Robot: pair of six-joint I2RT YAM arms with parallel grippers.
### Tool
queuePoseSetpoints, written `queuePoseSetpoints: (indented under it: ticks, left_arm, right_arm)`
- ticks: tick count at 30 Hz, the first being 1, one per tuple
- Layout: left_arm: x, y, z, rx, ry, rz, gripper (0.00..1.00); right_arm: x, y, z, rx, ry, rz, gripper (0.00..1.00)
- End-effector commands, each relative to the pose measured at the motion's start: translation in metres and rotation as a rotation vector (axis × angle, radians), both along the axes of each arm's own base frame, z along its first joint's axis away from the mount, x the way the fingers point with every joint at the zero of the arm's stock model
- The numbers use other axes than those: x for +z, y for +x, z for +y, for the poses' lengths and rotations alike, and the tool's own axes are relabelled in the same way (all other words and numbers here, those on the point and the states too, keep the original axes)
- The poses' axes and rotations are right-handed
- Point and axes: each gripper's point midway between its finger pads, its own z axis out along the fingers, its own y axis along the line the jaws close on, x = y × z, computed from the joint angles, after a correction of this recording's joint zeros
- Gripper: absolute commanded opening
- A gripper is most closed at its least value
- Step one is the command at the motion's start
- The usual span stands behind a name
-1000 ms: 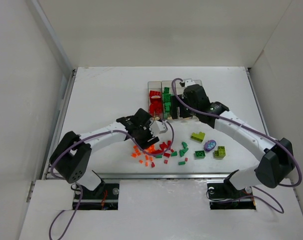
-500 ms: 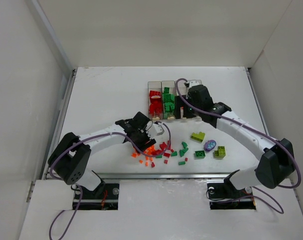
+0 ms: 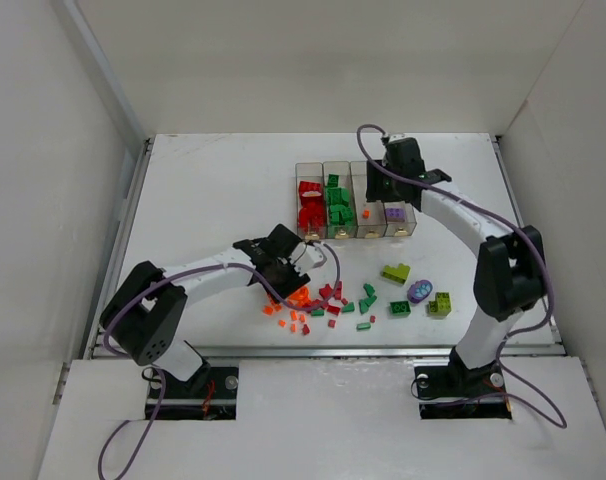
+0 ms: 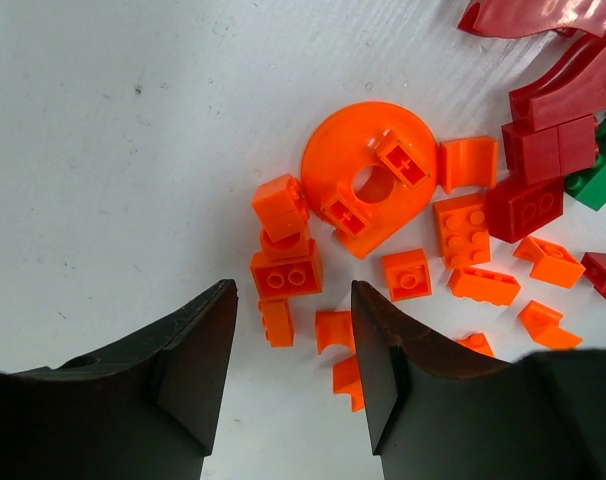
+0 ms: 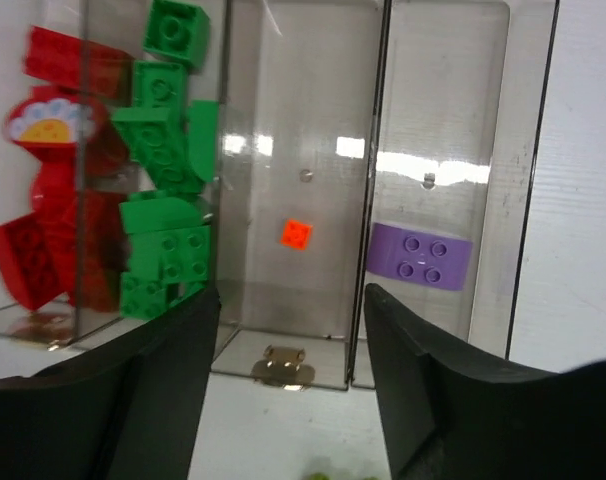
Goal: Sort the legos into containers by color
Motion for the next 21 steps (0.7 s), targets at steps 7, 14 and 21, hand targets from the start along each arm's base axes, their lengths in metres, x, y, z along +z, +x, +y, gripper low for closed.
queuePoseSetpoints:
  ticks: [7, 14, 21]
  left_arm:
    - [0.006, 0.005, -0.007, -0.001, -0.036, 0.027, 0.44]
    - [0.002, 0.009, -0.009, -0.005, -0.032, 0.039, 0.17]
    - [0.008, 0.009, -0.013, -0.031, -0.052, 0.037, 0.0]
  right_arm:
    - [-0.033, 0.034, -0.017, -0.1, -0.151, 0.002, 0.52]
    - [-0.064, 0.034, -0.013, -0.071, -0.162, 0.058, 0.31]
    - [-0.073, 0.04, -0.001, -0.036, -0.123, 0.055, 0.1]
